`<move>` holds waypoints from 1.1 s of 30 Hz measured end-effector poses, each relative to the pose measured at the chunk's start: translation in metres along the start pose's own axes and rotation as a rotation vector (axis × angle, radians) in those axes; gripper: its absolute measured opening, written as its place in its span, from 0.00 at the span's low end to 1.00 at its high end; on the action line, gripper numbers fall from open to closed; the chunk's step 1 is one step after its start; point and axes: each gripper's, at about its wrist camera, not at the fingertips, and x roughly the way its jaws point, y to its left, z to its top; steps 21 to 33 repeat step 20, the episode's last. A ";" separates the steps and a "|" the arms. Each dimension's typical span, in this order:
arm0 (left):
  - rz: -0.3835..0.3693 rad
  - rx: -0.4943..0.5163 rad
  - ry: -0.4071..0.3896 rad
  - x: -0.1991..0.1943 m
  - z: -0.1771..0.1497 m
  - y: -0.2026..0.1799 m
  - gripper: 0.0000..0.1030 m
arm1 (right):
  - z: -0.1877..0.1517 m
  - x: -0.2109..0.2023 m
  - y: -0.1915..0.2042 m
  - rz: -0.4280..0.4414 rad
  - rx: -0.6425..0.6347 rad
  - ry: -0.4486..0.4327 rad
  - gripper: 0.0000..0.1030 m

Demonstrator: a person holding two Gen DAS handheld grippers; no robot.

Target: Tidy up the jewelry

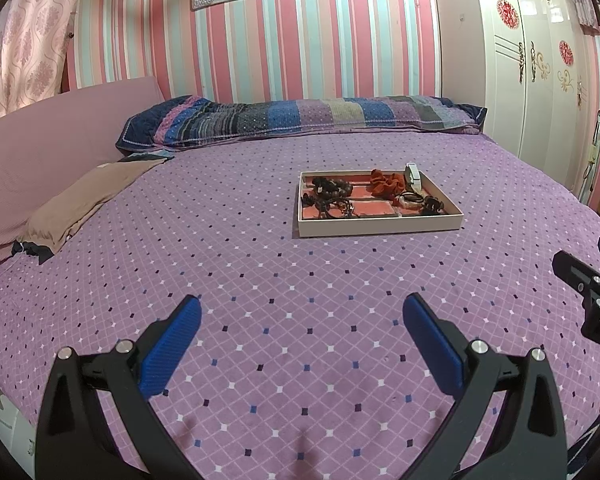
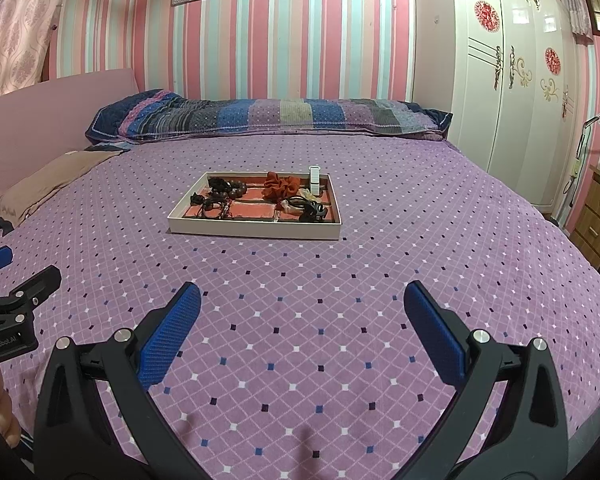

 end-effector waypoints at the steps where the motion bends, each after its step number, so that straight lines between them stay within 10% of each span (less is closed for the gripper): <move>1: 0.001 0.001 0.000 0.000 0.000 0.000 0.96 | 0.000 0.000 0.000 -0.001 0.000 0.000 0.96; 33: 0.007 0.009 -0.004 0.001 0.001 0.000 0.96 | 0.000 0.000 0.000 0.003 0.003 0.004 0.96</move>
